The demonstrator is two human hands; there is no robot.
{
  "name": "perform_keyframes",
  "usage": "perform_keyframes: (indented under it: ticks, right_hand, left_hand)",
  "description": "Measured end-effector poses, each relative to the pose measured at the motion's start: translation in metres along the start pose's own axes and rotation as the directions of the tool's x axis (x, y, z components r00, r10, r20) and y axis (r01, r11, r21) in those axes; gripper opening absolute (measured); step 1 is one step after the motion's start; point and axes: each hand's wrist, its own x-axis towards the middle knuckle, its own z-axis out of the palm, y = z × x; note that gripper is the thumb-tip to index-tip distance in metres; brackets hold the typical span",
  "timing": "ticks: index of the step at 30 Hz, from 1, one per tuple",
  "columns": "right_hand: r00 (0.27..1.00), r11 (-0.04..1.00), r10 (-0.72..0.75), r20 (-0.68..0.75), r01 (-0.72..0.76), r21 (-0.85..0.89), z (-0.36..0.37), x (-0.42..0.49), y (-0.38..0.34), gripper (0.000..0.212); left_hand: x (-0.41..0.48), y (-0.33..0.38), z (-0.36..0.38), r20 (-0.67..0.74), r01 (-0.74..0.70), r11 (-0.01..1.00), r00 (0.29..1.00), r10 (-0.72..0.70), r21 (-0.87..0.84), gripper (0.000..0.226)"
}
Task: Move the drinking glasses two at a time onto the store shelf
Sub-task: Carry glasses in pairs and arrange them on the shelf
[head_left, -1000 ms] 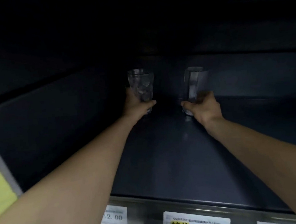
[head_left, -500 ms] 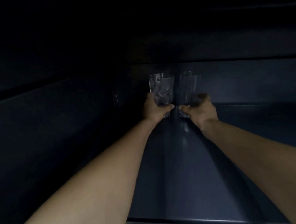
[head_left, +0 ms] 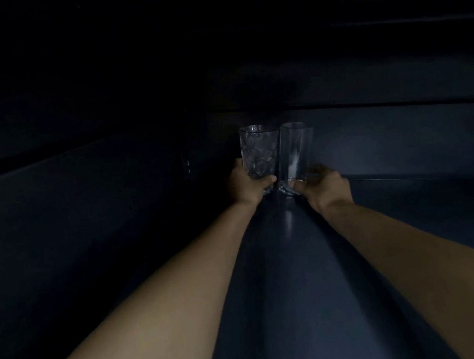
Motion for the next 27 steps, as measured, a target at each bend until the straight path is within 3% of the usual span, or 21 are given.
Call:
perform_keyframes:
  ticks: [8, 19, 27]
  right_hand:
    - [0.998, 0.995, -0.057, 0.041, 0.06, -0.082, 0.009, 0.014, 0.004, 0.055]
    - [0.985, 0.95, -0.138, 0.104, 0.161, -0.267, 0.015, 0.023, 0.008, 0.051]
    - [0.982, 0.882, -0.114, 0.15, 0.169, -0.439, 0.02, 0.025, 0.007, 0.066]
  left_hand:
    - [0.007, 0.002, 0.001, -0.109, 0.071, 0.996, 0.992, -0.065, 0.055, 0.06]
    - [0.006, 0.001, -0.001, -0.109, 0.072, 0.997, 0.992, -0.069, 0.03, 0.045]
    - [0.006, 0.003, -0.003, -0.133, 0.101, 0.995, 0.986, -0.099, 0.011, 0.04]
